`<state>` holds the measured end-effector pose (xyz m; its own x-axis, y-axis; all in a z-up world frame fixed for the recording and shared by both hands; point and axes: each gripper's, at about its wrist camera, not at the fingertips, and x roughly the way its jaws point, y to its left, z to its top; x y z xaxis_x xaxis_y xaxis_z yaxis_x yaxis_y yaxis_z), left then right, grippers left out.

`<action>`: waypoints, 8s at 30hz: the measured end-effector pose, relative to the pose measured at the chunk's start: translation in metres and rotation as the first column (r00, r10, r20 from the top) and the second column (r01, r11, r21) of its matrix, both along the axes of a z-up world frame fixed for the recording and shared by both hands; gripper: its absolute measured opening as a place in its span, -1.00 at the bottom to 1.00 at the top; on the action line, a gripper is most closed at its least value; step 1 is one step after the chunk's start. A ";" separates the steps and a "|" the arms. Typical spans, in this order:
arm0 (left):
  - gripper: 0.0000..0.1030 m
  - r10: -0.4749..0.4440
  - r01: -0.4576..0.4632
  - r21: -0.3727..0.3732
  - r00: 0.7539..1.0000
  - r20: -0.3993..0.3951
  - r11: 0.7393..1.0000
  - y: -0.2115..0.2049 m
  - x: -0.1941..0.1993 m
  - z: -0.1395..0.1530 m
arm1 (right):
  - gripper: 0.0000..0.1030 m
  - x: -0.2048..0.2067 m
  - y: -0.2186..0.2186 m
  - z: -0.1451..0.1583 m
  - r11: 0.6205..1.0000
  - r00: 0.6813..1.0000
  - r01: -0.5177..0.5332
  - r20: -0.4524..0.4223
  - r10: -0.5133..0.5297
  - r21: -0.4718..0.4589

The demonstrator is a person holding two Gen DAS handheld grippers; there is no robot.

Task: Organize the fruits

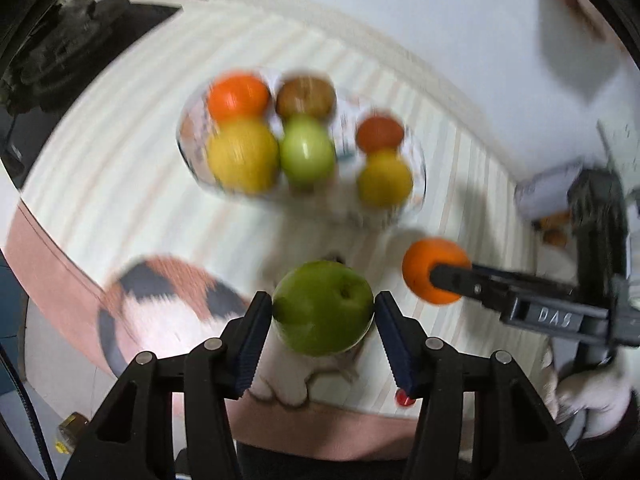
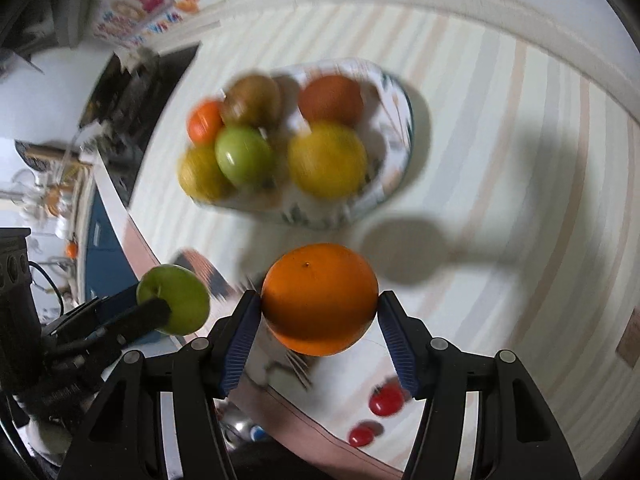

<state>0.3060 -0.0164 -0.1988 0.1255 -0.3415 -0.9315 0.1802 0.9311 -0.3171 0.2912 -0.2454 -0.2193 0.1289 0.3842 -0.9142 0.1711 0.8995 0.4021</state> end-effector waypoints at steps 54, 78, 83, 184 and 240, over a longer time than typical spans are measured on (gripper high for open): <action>0.07 -0.371 0.409 0.171 0.903 -0.214 0.896 -0.096 -0.092 -0.099 | 0.33 -0.083 -0.098 -0.002 0.974 0.974 0.222 -0.027 -0.223 -0.043; 0.10 -0.056 0.068 0.072 0.987 -0.152 0.995 -0.089 0.000 -0.100 | 0.33 -0.073 -0.106 -0.013 0.985 0.985 0.170 0.004 -0.170 0.001; 0.10 0.090 -0.087 0.034 0.990 -0.111 0.996 -0.062 -0.001 -0.072 | 0.33 -0.072 -0.110 -0.010 0.985 0.984 0.175 0.015 -0.175 0.008; 0.19 0.225 -0.244 -0.133 0.964 -0.142 0.961 0.097 0.141 -0.067 | 0.47 0.140 0.064 -0.033 0.987 0.995 -0.096 0.016 0.099 -0.132; 0.82 0.104 -0.221 0.213 0.884 0.455 0.952 -0.001 -0.095 0.157 | 0.86 -0.104 0.032 0.194 0.942 0.889 0.064 0.448 0.095 -0.328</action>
